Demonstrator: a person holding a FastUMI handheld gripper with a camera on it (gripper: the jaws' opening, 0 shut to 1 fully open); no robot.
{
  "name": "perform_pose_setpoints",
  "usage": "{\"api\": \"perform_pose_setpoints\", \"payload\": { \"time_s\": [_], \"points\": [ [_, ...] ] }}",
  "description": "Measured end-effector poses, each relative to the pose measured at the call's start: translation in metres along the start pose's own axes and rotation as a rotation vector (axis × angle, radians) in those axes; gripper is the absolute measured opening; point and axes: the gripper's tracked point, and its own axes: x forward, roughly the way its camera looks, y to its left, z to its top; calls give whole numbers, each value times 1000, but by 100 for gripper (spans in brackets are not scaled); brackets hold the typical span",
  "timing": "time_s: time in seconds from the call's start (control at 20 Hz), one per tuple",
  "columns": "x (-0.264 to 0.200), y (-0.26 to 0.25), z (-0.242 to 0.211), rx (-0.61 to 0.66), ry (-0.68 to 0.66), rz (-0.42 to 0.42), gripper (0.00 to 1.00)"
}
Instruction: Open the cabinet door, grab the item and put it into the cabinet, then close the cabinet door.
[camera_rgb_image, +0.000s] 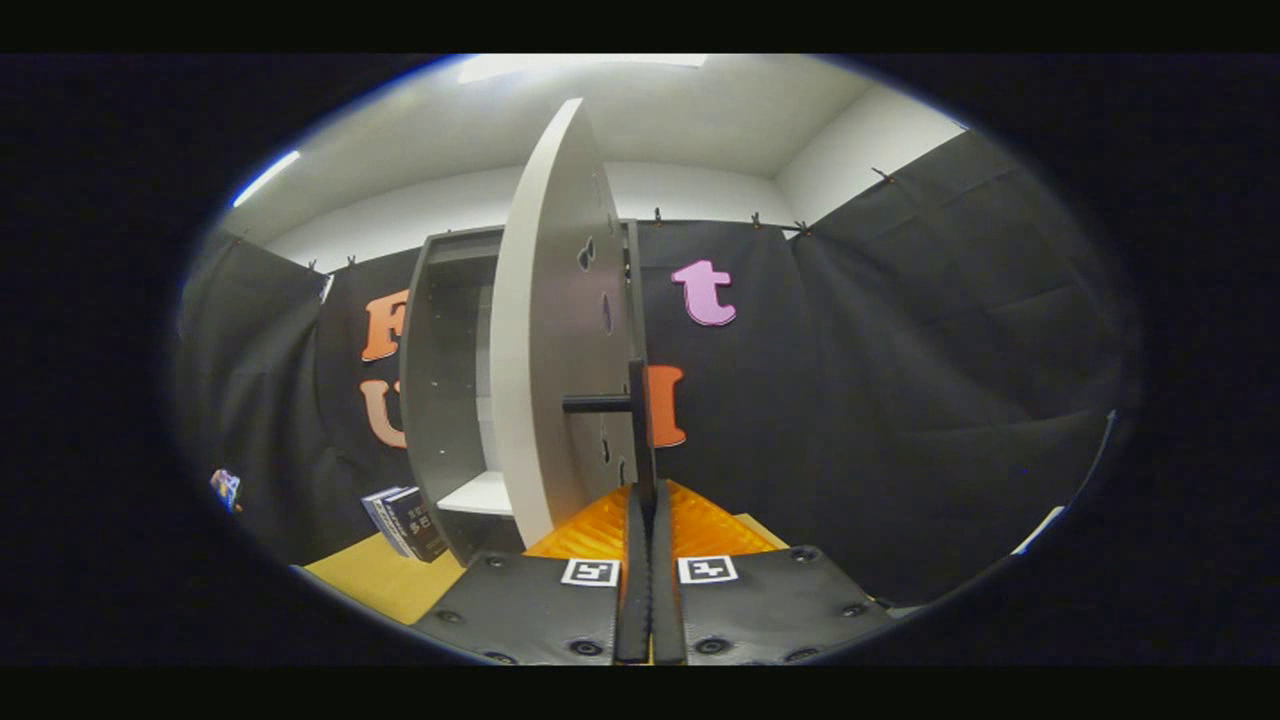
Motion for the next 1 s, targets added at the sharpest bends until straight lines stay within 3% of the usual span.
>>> {"api": "perform_pose_setpoints", "payload": {
  "time_s": [0.35,0.65,1.0],
  "points": [
    [-12,-27,-8,8,30,76,8],
    [-67,-44,2,24,-40,-61,8],
    [-152,26,-7,-8,-66,-135,10]
  ]
}}
